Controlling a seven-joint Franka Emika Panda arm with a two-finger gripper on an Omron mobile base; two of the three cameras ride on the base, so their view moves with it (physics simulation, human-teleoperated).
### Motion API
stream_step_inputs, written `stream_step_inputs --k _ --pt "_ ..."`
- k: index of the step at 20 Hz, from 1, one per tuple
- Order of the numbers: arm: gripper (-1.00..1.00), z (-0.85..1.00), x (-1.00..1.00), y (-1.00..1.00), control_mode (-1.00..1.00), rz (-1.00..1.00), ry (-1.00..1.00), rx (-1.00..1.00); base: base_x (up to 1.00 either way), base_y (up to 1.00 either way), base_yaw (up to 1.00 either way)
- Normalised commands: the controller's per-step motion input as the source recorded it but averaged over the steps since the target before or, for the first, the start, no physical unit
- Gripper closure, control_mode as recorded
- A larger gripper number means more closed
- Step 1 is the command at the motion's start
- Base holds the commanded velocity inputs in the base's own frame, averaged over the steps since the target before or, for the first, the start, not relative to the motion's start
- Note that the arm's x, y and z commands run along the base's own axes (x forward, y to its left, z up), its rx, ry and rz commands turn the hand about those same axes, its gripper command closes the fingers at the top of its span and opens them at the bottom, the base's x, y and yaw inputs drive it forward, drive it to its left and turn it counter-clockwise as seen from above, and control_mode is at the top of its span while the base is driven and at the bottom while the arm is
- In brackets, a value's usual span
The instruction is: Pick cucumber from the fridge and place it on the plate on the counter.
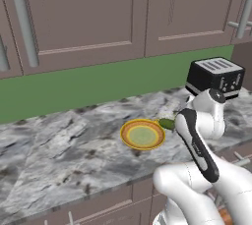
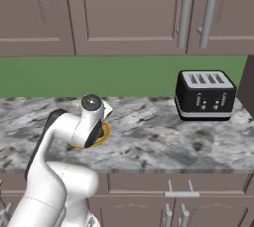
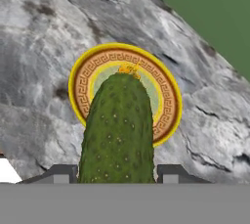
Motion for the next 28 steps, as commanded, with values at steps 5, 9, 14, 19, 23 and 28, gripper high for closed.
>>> stream_step_inputs --k 5,9,14,19,23,28 --pt "1.0 -0.28 0.43 0.31 -1.0 0.15 0.05 0.0 0.0 0.0 0.0" --pt "1.0 -0.24 0.5 0.25 -1.0 0.14 0.08 0.0 0.0 0.0 0.0" --pt "1.0 -0.23 0.53 0.14 -1.0 0.15 0.14 -0.01 0.0 0.0 0.0" --pt "1.0 -0.4 0.42 0.26 -1.0 0.16 0.15 -0.07 0.0 0.0 0.0" --pt "1.0 -0.33 0.38 0.27 -1.0 0.15 0.08 -0.07 0.0 0.0 0.0" --pt "1.0 -0.32 0.14 0.25 -1.0 0.12 0.02 -0.08 0.0 0.0 0.0"
